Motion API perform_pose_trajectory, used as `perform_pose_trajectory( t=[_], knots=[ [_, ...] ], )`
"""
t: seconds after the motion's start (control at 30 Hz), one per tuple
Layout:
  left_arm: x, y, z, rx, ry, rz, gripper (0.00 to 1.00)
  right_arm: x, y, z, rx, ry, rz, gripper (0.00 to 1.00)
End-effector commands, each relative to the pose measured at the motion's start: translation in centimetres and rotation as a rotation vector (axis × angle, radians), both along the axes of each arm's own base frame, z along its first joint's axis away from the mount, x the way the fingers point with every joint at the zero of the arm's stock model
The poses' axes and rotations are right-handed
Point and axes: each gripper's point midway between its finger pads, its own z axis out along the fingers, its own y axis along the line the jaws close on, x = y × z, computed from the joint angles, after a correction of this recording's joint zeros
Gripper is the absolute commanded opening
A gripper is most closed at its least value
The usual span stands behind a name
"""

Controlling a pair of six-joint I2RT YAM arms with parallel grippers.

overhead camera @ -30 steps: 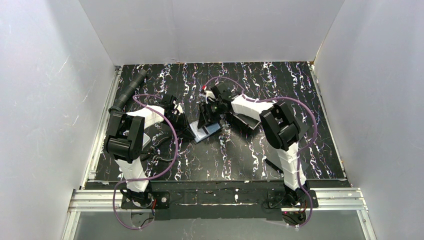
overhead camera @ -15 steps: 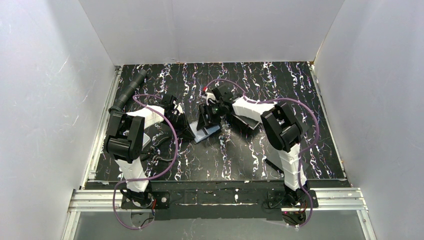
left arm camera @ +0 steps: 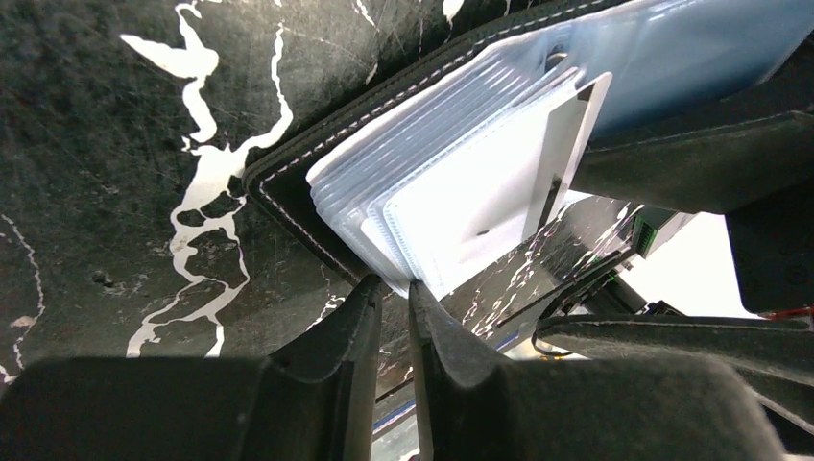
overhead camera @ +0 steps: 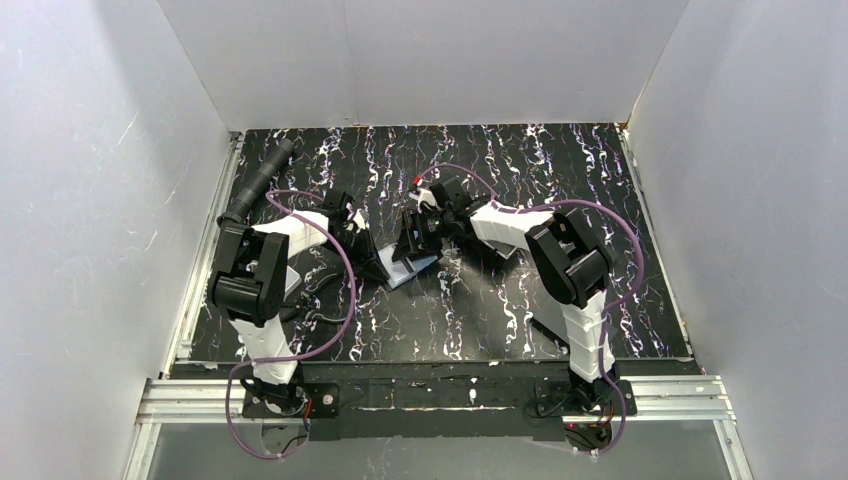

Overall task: Put the credit cards into the card holder
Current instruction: Insert the credit card into the card holder.

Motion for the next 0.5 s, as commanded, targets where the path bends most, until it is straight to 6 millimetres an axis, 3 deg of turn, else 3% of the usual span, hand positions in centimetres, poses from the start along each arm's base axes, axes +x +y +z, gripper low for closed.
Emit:
perform_pose_trajectory(
  t=[0.0, 0.13, 0.3, 0.4, 0.47],
  knots=[
    [0.7, 0.8, 0.2, 0.066, -0.062, -0.014, 0.16, -2.0, 1.2, 3.9, 0.053, -0.004, 0.051, 0.63],
    [0.5, 1.3, 1.2, 0.077, -0.083, -0.02, 0.18, -0.2, -0.4, 4.8, -0.064, -0.105, 0.044, 0.69],
    [0.5, 1.7, 3.4, 0.071, -0.127, -0.028, 0.26, 2.9, -3.1, 8.4, -0.194, -0.254, -0.019, 0.78],
    [0.5, 1.5, 4.6, 0.05, -0.146, -0.032, 0.37, 4.8, -5.4, 11.0, -0.263, -0.319, -0.107, 0.86],
    [0.3, 1.3, 5.3, 0.033, -0.156, -0.034, 0.44, 6.0, -7.7, 12.1, -0.324, -0.317, -0.216, 0.97]
  ],
)
